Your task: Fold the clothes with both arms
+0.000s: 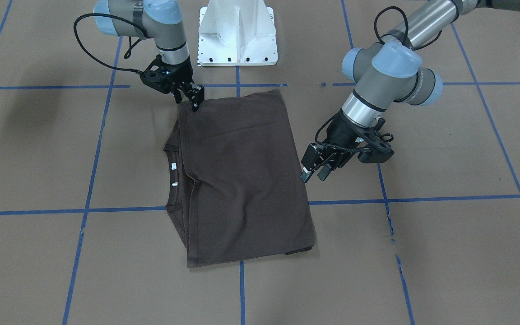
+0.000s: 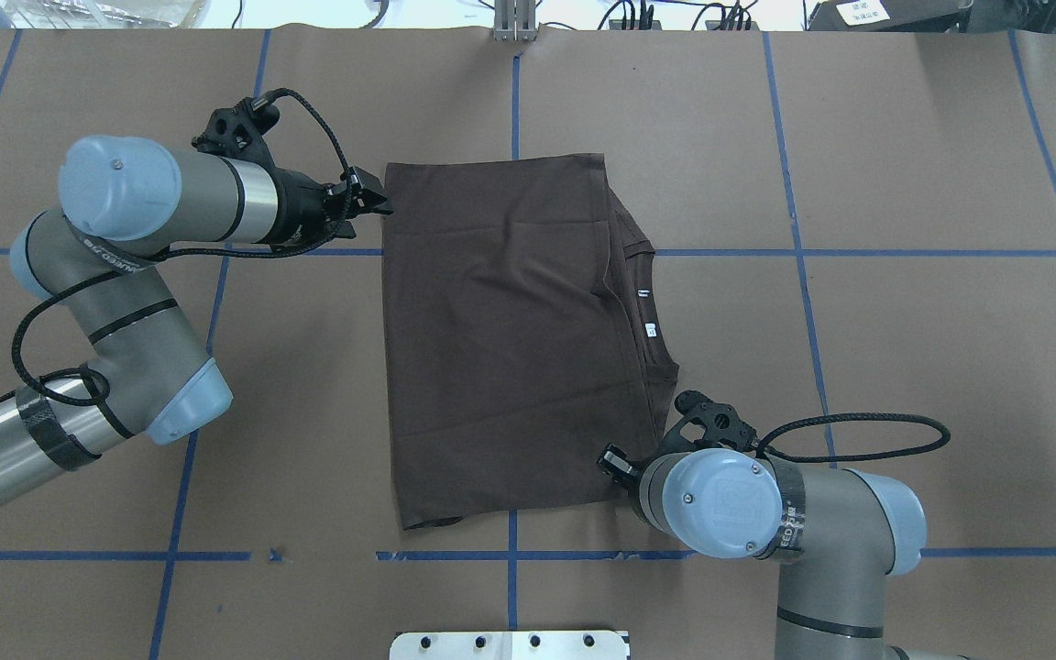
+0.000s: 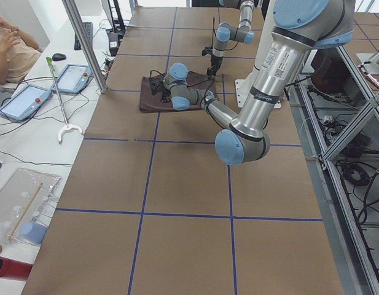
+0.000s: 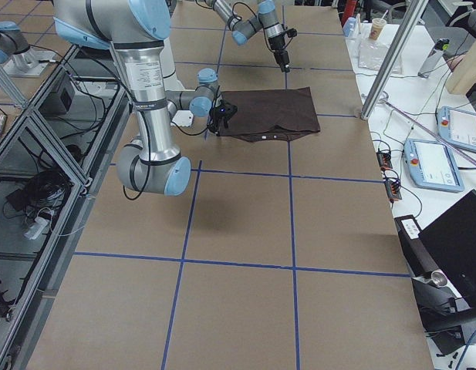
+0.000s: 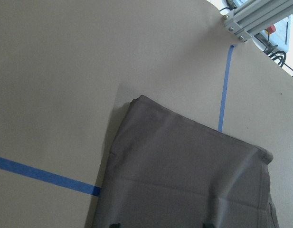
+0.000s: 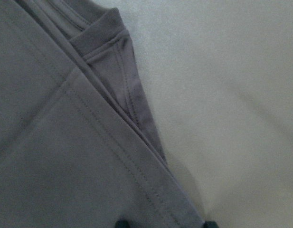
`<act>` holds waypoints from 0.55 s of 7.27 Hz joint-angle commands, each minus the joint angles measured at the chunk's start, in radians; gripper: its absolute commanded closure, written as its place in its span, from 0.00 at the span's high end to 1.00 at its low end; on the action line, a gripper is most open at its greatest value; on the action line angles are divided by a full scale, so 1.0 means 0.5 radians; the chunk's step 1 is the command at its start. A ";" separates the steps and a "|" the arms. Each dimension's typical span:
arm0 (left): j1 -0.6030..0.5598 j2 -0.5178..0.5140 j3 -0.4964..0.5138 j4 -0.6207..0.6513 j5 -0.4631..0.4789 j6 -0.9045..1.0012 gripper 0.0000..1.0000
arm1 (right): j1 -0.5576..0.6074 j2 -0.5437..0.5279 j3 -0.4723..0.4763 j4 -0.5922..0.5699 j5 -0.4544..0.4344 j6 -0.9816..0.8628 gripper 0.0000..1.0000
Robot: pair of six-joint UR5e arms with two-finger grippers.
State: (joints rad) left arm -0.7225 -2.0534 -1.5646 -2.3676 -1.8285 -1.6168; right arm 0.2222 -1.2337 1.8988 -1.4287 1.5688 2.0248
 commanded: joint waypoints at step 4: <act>0.000 0.002 0.000 0.001 0.000 0.000 0.66 | 0.000 0.013 -0.003 0.016 0.001 -0.027 0.00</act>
State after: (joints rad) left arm -0.7225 -2.0532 -1.5647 -2.3669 -1.8285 -1.6168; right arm 0.2208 -1.2308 1.8970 -1.4215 1.5702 2.0163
